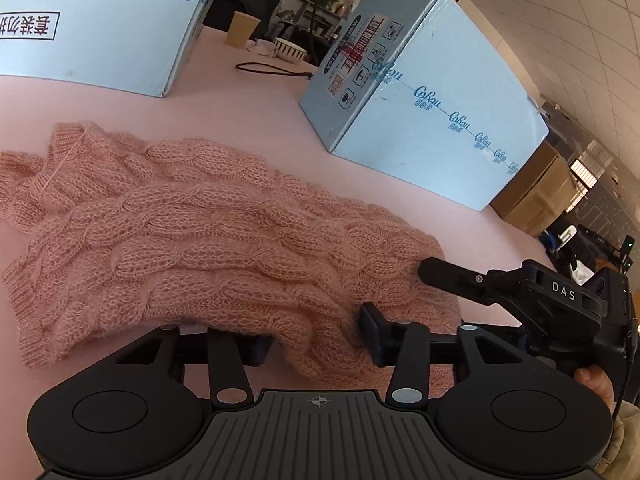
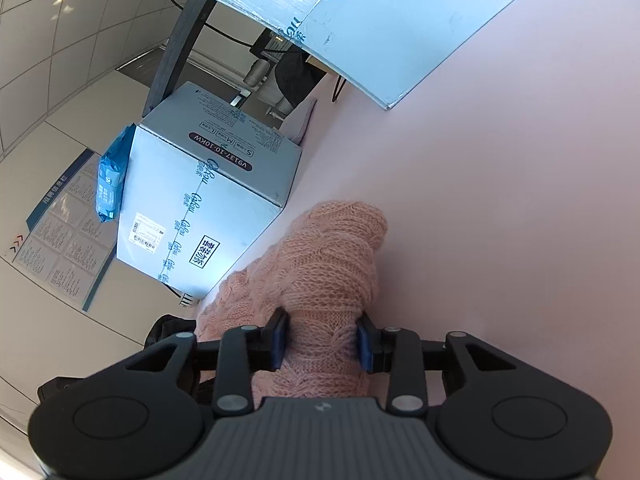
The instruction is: Fold clothes
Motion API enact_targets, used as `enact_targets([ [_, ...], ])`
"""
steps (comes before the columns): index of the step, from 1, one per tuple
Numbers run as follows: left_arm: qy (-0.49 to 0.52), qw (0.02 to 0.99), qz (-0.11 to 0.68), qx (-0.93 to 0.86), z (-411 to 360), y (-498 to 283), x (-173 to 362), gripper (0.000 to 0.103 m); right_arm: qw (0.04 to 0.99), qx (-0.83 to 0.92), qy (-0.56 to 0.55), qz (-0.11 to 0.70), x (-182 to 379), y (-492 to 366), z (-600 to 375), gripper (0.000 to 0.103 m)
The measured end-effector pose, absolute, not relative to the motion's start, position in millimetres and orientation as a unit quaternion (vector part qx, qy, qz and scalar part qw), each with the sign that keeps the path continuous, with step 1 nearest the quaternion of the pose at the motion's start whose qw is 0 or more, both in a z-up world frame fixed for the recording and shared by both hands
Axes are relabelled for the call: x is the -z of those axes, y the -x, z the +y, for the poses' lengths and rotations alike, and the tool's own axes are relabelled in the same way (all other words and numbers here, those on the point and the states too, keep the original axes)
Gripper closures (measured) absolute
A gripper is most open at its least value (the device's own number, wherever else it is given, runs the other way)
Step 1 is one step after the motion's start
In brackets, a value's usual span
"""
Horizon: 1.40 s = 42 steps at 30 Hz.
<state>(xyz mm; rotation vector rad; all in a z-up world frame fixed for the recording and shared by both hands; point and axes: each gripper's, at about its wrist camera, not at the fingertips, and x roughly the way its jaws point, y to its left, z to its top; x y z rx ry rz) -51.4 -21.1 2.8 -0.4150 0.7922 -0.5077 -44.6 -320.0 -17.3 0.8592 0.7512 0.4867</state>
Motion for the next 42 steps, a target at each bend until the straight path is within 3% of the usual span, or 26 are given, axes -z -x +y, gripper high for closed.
enact_targets([
  [2,0.212,0.866,0.375,0.253,-15.8,55.1,-3.3,0.022,0.828,-0.211,-0.401,0.33,11.0,48.6,-322.2,0.012],
  [4,0.209,0.87,0.366,0.258,-12.6,60.0,-7.8,0.018,0.848,-0.196,-0.381,0.311,0.5,53.3,-321.2,0.006],
  [10,0.198,0.872,0.335,0.297,16.9,85.1,-28.1,0.009,0.916,-0.235,-0.26,0.195,-44.9,81.4,-308.6,0.002],
  [17,0.236,0.893,0.304,0.233,86.1,110.8,-37.5,0.003,0.94,-0.325,0.038,0.094,-78.6,125.8,-235.9,0.0],
  [24,0.178,0.927,0.31,0.11,130.0,109.5,-22.3,0.003,0.904,-0.353,0.222,0.098,-53.4,142.4,-145.6,0.0],
  [34,0.194,0.923,0.314,0.109,149.7,109.5,-0.5,0.003,0.886,-0.289,0.339,0.128,-20.1,124.2,-80.8,0.001],
  [37,0.194,0.924,0.31,0.114,150.0,109.6,0.2,0.003,0.884,-0.281,0.344,0.144,-8.5,110.7,-72.9,0.007],
  [41,0.186,0.926,0.308,0.116,147.0,110.2,0.1,0.003,0.892,-0.267,0.331,0.153,-4.0,102.1,-71.4,0.04],
  [42,0.182,0.927,0.307,0.116,146.0,110.5,0.2,0.002,0.897,-0.262,0.322,0.154,-4.9,99.0,-72.5,0.043],
])
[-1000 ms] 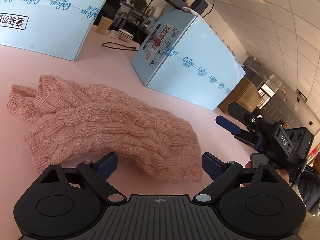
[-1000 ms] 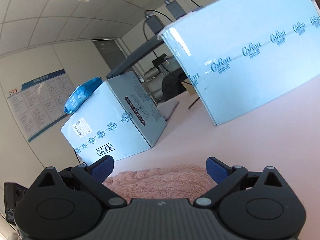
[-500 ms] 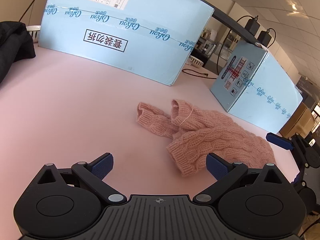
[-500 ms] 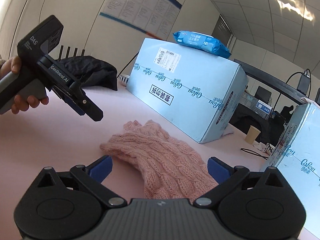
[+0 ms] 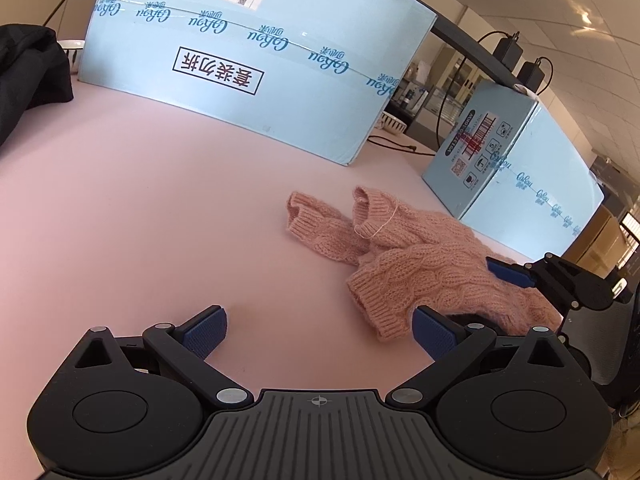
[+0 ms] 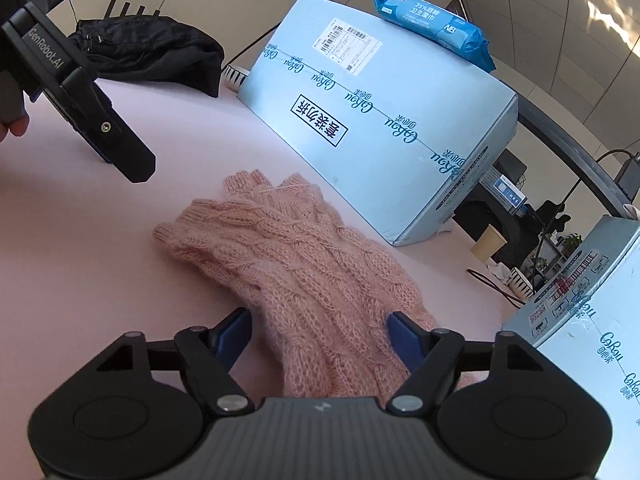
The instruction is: Fold clothes
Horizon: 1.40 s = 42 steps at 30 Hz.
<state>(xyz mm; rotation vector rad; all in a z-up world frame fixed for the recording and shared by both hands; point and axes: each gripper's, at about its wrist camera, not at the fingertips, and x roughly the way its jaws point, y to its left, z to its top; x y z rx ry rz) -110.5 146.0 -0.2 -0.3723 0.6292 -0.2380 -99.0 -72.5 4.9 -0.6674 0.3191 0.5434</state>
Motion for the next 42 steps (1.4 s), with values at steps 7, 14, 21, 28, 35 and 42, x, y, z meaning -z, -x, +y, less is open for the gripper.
enact_targets([
  [7,0.167,0.929,0.308,0.119,142.3,107.4,0.8,0.002,0.929,-0.267,0.204,0.155,-28.7,93.5,-103.4,0.062],
  [14,0.175,0.923,0.318,0.129,137.3,99.6,-0.4,0.002,0.936,-0.285,0.126,0.165,-38.9,92.7,-129.8,0.062],
  [21,0.177,0.92,0.324,0.129,133.2,94.5,-2.4,0.002,0.94,-0.283,0.103,0.162,-40.6,83.4,-129.8,0.081],
  [28,0.137,0.931,0.307,0.145,117.0,87.7,-26.2,0.002,0.961,-0.25,0.007,0.12,-54.3,87.7,-165.7,0.088],
  [35,0.09,0.936,0.285,0.184,79.5,80.9,-42.8,0.002,0.951,-0.26,-0.096,0.135,-62.1,85.3,-222.1,0.086],
  [42,0.082,0.93,0.294,0.205,55.4,75.1,-37.1,0.002,0.929,-0.314,-0.121,0.152,-59.3,81.8,-226.5,0.076],
])
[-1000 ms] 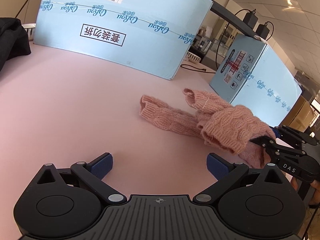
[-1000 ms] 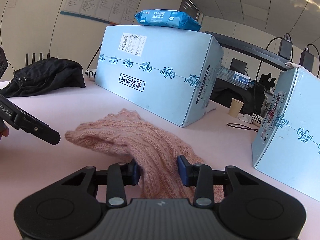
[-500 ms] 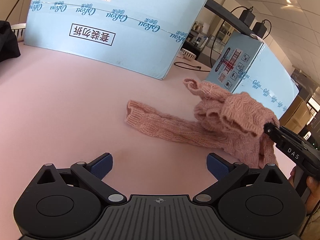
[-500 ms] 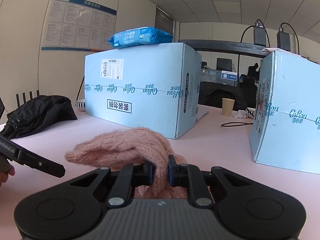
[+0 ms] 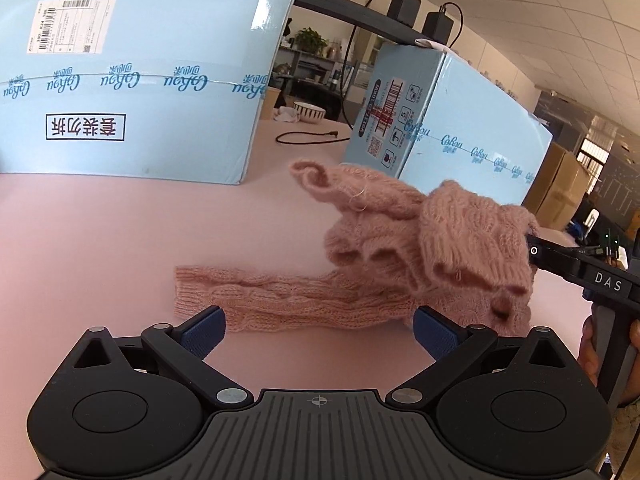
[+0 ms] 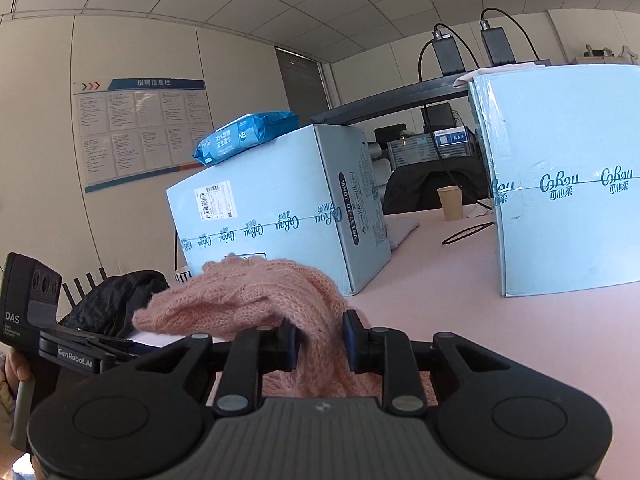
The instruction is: Fold clothes
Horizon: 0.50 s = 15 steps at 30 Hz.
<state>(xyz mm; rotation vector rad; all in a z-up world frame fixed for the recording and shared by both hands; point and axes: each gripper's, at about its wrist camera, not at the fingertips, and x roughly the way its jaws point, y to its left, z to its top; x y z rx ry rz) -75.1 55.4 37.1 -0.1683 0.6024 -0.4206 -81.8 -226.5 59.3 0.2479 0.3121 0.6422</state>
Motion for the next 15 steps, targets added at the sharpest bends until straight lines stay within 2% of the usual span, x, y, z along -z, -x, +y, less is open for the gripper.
enact_targets([
  [6,0.078,0.931,0.294,0.203,56.8,82.1,-37.3,0.002,0.921,-0.329,-0.133,0.164,-54.3,72.2,-217.7,0.076],
  [7,0.078,0.932,0.292,0.202,57.8,83.5,-38.0,0.002,0.92,-0.329,-0.134,0.162,-54.4,72.2,-217.3,0.078],
  [8,0.079,0.933,0.289,0.2,59.1,84.9,-39.0,0.002,0.923,-0.323,-0.134,0.16,-55.5,73.7,-216.5,0.086],
  [9,0.08,0.936,0.282,0.195,61.1,86.9,-40.9,0.002,0.928,-0.311,-0.133,0.158,-56.5,74.1,-216.2,0.091],
  [15,0.091,0.948,0.22,0.212,68.5,99.0,-61.5,0.002,0.952,-0.238,-0.158,0.114,-61.6,84.0,-240.2,0.094],
])
